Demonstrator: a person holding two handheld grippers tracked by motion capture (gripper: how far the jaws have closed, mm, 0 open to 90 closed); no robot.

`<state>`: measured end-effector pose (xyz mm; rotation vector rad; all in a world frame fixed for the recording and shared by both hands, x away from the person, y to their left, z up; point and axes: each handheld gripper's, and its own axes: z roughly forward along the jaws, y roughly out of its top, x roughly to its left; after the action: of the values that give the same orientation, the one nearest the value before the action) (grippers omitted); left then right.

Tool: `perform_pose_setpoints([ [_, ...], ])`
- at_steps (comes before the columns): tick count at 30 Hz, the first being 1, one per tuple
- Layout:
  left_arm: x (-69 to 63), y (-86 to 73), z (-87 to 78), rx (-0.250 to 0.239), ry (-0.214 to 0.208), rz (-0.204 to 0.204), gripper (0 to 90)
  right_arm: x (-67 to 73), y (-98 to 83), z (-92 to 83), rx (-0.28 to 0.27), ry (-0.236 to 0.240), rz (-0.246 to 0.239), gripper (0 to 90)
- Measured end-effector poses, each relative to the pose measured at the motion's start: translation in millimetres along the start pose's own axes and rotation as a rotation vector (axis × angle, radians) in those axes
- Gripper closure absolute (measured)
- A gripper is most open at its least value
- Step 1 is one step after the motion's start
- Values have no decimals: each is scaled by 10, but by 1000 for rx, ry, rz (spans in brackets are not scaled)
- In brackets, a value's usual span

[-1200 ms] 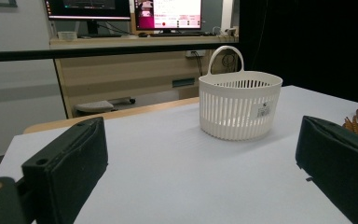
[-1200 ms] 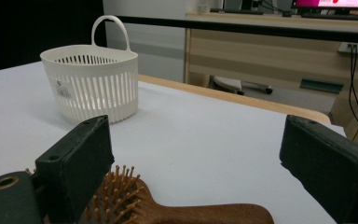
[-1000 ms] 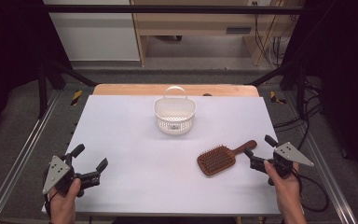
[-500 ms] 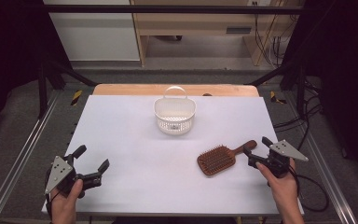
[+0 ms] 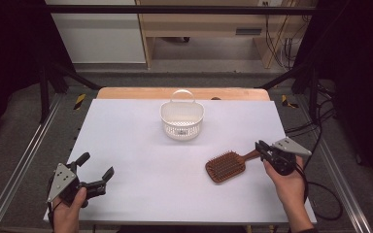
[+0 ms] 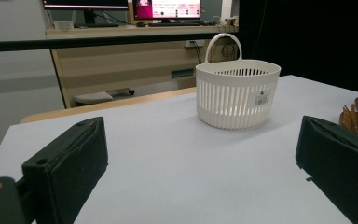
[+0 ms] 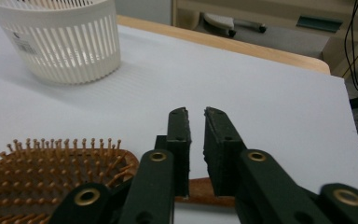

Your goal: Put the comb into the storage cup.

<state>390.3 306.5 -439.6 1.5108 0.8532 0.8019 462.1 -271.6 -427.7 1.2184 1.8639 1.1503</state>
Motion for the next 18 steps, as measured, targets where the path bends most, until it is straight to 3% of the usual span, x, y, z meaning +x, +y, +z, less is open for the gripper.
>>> perform_pose_setpoints([
  [2,0,-2,0,2,0,1,23,-5,43,34,18,2,-5,847],
  [4,1,-1,-1,1,2,0,23,-34,173,156,89,9,-27,900],
  [5,1,-1,-1,1,2,0,23,-34,173,156,89,9,-27,900],
  [6,-1,-1,0,3,1,1,24,-67,246,243,134,9,-50,900],
  [8,-2,0,1,6,0,4,24,-120,288,328,169,12,-51,900],
  [13,-11,0,6,8,-2,8,24,-221,277,475,242,31,-31,900],
  [14,-14,0,8,7,-5,9,25,-259,236,541,297,35,-41,900],
  [18,-12,-3,15,12,-9,11,26,-290,164,612,350,40,-60,900],
])
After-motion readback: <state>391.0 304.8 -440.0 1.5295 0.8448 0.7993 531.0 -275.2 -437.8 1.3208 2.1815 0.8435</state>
